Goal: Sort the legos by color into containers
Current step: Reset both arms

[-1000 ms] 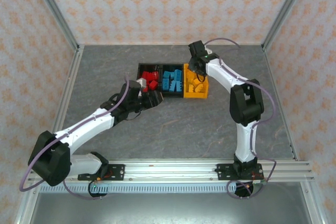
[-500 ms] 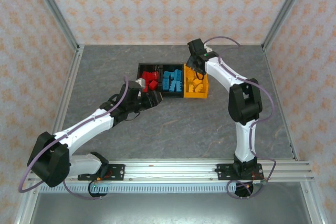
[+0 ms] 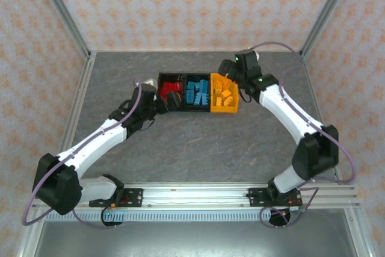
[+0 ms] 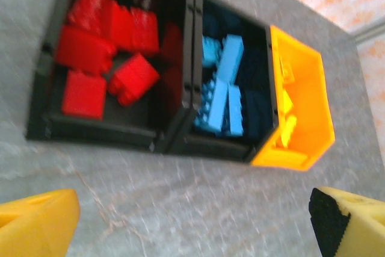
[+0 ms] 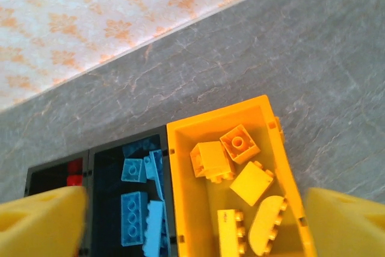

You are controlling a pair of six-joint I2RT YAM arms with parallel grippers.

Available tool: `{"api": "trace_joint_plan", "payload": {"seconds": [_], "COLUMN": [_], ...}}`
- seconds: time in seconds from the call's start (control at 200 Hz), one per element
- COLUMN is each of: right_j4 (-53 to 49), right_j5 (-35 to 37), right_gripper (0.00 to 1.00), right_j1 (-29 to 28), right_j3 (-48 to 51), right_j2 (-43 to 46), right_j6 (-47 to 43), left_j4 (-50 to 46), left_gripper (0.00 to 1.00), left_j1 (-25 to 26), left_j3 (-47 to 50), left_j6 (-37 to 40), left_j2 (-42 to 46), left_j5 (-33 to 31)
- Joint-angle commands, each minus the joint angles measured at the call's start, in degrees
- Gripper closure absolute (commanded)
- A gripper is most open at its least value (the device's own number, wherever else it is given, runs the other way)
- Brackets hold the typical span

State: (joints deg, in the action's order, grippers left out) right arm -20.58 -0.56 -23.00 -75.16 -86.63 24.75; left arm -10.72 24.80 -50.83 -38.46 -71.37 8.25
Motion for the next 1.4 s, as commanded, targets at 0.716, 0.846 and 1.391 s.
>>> {"api": "trace_joint_plan", "payload": {"seconds": [0.716, 0.846, 1.391], "right_j4": [49.98, 64.99, 95.2], "right_j5": [50.62, 48.89, 10.65], "right_gripper": [0.0, 0.0, 0.0], "right_j1": [5.38, 7.01, 18.52], "right_j3": [44.4, 50.91, 64.62], "right_j2": [12.26, 8.41, -0.49], "right_j6": [-11.9, -18.27, -25.87], "left_j4": [41.95, 51.03, 89.97], "left_gripper": [0.01, 0.01, 0.0], "left_j1": [-18.54, -22.33, -22.34], "left_j3": [24.98, 27.91, 39.76], "left_j6": [30.53, 30.98, 37.56], "left_j2": [2.71, -4.63, -17.29], "left_j5": [-33.06, -34.23, -20.9]}}
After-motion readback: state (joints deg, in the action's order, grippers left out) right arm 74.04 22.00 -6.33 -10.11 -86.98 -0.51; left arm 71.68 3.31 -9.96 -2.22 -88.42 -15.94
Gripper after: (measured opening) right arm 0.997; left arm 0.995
